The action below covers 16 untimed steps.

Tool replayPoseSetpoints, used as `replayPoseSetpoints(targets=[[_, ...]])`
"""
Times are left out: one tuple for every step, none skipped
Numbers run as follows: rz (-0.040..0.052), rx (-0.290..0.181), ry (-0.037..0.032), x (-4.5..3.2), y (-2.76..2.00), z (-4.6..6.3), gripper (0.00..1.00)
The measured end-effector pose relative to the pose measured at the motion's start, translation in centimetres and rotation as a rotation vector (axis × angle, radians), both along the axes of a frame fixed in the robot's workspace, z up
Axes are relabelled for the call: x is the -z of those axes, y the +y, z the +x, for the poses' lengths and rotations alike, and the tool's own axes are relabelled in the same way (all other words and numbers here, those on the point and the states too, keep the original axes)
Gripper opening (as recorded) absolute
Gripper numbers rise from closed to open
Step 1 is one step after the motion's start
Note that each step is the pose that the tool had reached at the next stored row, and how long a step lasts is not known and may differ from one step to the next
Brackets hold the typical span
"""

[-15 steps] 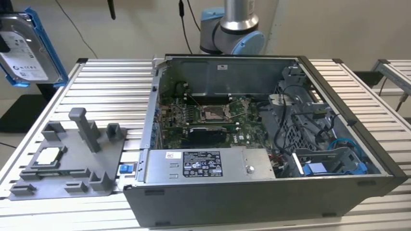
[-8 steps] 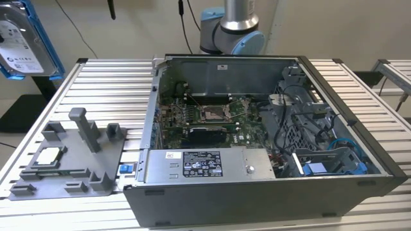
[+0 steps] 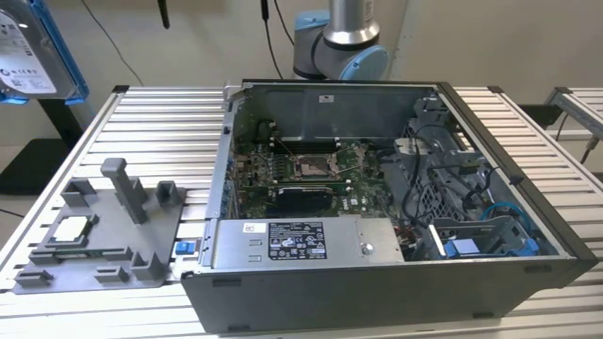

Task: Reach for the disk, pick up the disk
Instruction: 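Pick up the disk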

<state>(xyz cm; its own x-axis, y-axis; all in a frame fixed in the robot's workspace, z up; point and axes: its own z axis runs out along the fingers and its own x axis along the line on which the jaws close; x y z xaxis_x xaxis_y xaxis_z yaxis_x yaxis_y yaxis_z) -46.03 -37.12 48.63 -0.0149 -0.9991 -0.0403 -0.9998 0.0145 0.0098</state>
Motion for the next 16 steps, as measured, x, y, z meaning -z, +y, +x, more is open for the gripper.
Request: replayPoseSetpoints(targets=[[0.0000, 0.000, 0.0000, -0.32, 0.00, 0.0, 0.00], [-0.0001, 0.000, 0.0001, -0.61, 0.00, 0.0, 0.00], [0.0000, 0.000, -0.0001, -0.88, 0.00, 0.0, 0.00], [0.0001, 0.000, -0.0001, -1.18, 0.00, 0.0, 0.00], [0.0000, 0.000, 0.0000, -1.42, 0.00, 0.0, 0.00], [0.0000, 0.000, 0.0000, -1.65, 0.00, 0.0, 0.00], [0.0000, 0.000, 0.0000, -1.75, 0.00, 0.0, 0.00], [0.0001, 0.000, -0.0001, -1.75, 0.00, 0.0, 0.00], [0.0001, 0.000, -0.0001, -1.75, 0.00, 0.0, 0.00], [0.0001, 0.000, -0.0002, -1.75, 0.00, 0.0, 0.00], [0.0001, 0.000, -0.0002, -1.75, 0.00, 0.0, 0.00], [0.0001, 0.000, -0.0002, -1.75, 0.00, 0.0, 0.00], [0.0000, 0.000, 0.0000, -1.76, 0.00, 0.0, 0.00], [0.0001, 0.000, -0.0001, -1.76, 0.00, 0.0, 0.00], [0.0001, 0.000, -0.0001, -1.76, 0.00, 0.0, 0.00], [0.0001, 0.000, -0.0001, -1.76, 0.00, 0.0, 0.00]])
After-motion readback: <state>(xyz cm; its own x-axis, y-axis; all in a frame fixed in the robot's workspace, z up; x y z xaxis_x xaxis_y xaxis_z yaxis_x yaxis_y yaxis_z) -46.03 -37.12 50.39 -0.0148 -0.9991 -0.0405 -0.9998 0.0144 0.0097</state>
